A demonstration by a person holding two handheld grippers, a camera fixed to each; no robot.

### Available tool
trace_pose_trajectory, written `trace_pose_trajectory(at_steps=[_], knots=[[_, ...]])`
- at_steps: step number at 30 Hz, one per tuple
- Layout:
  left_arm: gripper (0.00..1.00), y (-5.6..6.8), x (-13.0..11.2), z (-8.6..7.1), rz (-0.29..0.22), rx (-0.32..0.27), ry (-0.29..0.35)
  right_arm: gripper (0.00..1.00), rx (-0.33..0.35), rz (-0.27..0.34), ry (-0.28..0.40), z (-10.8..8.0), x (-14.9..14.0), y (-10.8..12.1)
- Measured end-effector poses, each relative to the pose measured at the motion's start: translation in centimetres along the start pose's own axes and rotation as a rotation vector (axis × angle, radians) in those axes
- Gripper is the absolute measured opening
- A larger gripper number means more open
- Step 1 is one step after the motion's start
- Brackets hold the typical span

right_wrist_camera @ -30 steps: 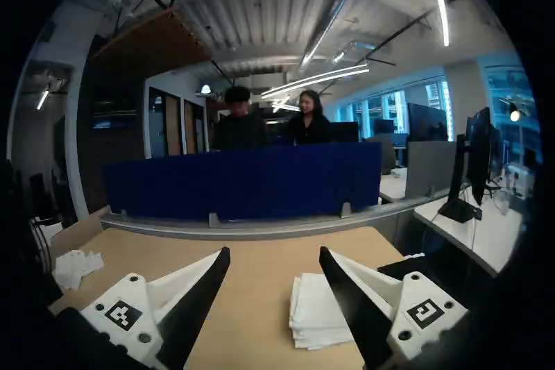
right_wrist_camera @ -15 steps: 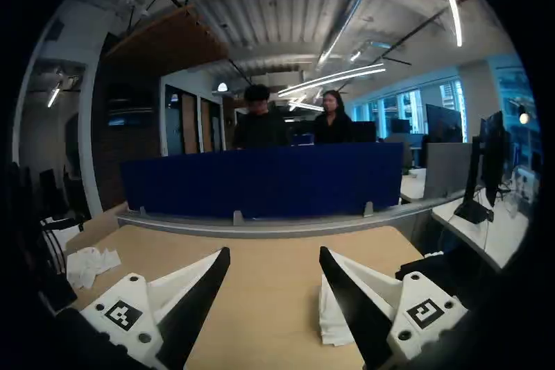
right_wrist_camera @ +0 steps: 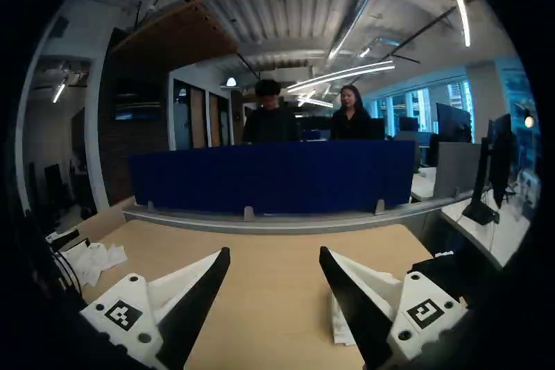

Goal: Fold towel

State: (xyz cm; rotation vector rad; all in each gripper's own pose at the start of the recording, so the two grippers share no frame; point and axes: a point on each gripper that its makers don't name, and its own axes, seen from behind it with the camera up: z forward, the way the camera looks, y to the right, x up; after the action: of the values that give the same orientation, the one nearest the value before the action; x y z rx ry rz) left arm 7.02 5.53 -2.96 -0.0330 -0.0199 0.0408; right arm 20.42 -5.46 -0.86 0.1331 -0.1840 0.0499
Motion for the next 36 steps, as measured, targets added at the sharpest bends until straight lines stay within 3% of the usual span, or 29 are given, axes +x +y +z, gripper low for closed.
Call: trace_pose_trajectory(at_steps=[13, 26, 36], knots=[[0.94, -3.0, -5.8, 1.0, -0.004, 0.032, 0.051, 1.0, 0.02, -0.066, -0.008, 2.8, -1.6, -3.9], [0.94, -4.3, -11.3, 2.2, -0.026, 0.041, 0.047, 1.0, 0.031, -0.106, -0.044, 5.2, -4.7, -5.4], [0.94, -4.6, -13.0, 2.7, -0.025, 0.047, 0.027, 1.0, 0.038, -0.114, -0.067, 6.2, -5.8, -5.7]])
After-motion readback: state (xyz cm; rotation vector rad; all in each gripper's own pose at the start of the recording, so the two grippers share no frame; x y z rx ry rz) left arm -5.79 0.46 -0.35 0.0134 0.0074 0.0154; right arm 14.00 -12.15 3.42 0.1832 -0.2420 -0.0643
